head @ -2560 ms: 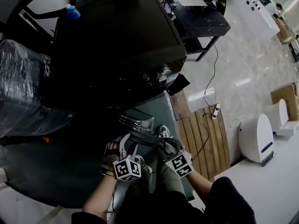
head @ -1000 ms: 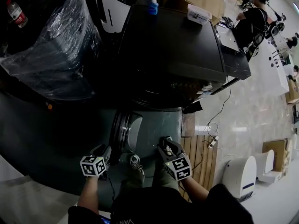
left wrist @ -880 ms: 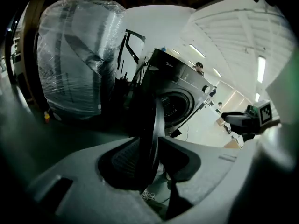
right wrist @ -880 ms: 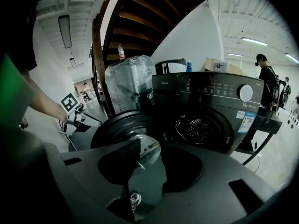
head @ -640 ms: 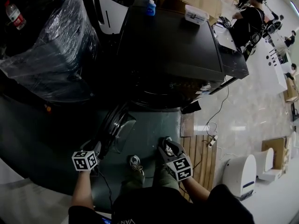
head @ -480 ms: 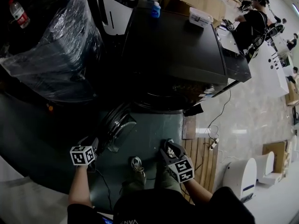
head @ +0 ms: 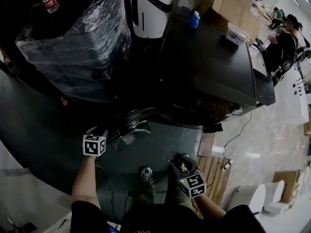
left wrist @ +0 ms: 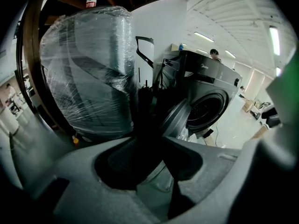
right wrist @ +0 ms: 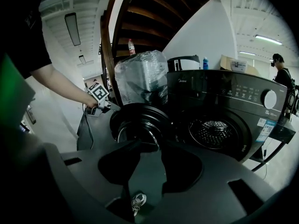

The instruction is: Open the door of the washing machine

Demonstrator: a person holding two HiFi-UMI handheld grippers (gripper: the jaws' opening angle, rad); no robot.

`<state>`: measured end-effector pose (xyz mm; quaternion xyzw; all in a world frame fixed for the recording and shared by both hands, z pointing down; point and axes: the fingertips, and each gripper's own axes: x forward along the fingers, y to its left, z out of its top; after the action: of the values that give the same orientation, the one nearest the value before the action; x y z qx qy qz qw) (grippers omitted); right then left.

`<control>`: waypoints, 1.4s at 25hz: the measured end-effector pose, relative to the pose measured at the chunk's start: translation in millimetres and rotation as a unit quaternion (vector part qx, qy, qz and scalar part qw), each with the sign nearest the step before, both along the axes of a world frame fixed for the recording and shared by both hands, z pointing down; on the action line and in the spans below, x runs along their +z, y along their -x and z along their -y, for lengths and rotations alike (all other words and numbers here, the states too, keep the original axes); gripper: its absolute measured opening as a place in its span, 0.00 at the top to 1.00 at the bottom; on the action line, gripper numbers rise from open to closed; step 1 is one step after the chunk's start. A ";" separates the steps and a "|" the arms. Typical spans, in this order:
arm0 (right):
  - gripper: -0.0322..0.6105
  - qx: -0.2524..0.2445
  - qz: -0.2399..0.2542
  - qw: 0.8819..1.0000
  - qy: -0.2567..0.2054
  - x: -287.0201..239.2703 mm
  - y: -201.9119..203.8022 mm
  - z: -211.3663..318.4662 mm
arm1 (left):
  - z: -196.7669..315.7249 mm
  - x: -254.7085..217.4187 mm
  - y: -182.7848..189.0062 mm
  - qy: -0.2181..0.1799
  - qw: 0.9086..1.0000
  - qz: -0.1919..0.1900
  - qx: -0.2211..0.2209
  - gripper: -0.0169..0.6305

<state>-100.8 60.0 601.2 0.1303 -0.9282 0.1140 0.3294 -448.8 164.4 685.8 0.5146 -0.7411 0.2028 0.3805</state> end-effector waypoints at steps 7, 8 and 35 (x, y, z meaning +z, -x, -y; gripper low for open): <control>0.72 -0.028 -0.019 0.999 0.006 7.1 15.2 -7.3 | 8.8 -1.4 37.4 0.007 0.999 0.018 -0.026 0.74; 0.72 -0.031 -0.023 0.999 0.006 8.1 16.6 -6.9 | 10.2 0.3 40.2 0.012 0.999 0.022 -0.022 0.74; 0.72 -0.038 0.032 0.998 -0.026 -39.3 42.0 22.3 | 62.9 -94.1 -26.5 -0.119 0.990 0.079 0.002 0.89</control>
<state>-142.8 37.7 561.8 0.0997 -0.9450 0.0814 0.3005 -422.3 101.6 591.6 0.5404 -0.7864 0.1541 0.2563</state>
